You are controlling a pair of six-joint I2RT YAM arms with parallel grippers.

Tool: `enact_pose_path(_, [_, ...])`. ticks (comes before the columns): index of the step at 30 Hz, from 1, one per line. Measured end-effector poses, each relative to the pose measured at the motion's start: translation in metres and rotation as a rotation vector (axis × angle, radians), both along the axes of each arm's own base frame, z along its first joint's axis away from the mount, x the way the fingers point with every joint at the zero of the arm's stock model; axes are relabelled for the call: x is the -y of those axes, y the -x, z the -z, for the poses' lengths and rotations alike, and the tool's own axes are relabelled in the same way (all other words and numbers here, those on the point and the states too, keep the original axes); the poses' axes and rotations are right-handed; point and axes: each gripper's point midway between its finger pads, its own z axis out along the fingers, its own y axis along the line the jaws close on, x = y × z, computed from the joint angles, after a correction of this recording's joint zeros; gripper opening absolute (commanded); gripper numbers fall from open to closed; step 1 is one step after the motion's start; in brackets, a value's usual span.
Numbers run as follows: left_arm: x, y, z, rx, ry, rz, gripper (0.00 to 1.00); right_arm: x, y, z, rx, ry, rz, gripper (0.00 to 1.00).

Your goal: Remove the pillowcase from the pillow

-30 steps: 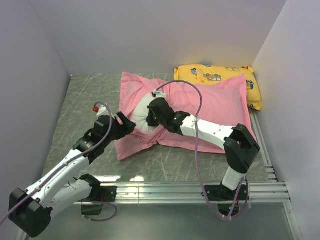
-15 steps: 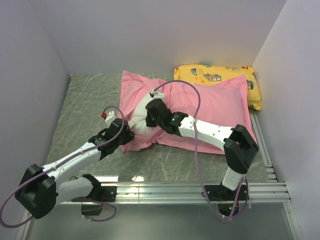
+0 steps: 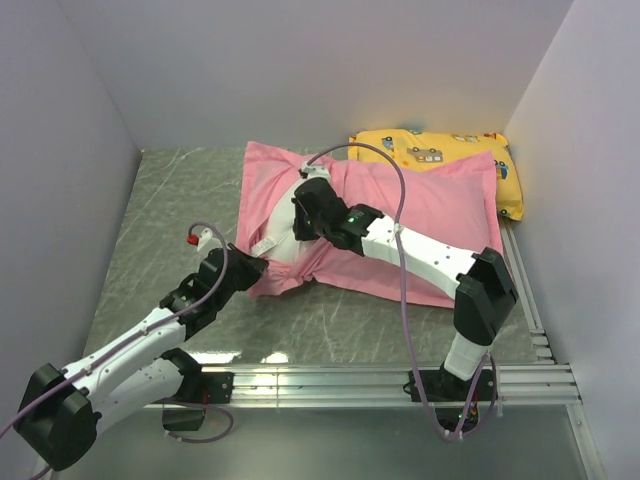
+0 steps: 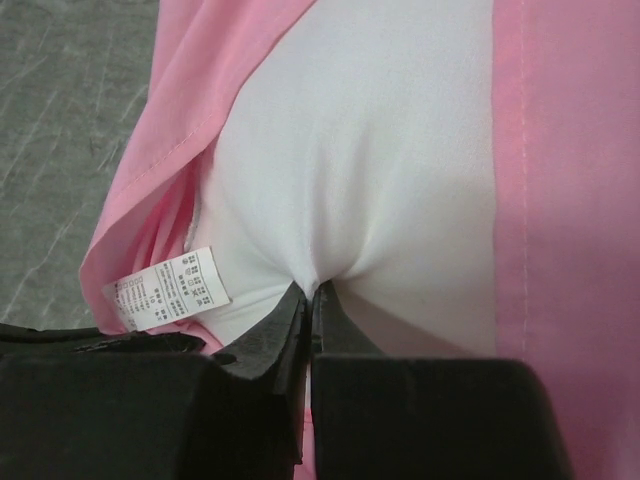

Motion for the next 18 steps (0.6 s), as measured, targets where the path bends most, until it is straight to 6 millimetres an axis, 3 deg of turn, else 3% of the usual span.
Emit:
enact_pose_path(10, [0.003, 0.008, -0.009, 0.036, 0.081, 0.018, 0.02, 0.005, -0.001, -0.001, -0.06, -0.023, -0.039, 0.0])
enact_pose_path(15, [0.003, 0.012, -0.009, 0.034, 0.101, 0.023, 0.13, 0.006, 0.001, 0.0, -0.08, -0.031, -0.057, 0.0])
enact_pose_path(18, [-0.006, 0.02, 0.003, -0.005, 0.066, 0.012, 0.17, 0.013, -0.01, -0.002, -0.06, -0.036, -0.028, 0.0])
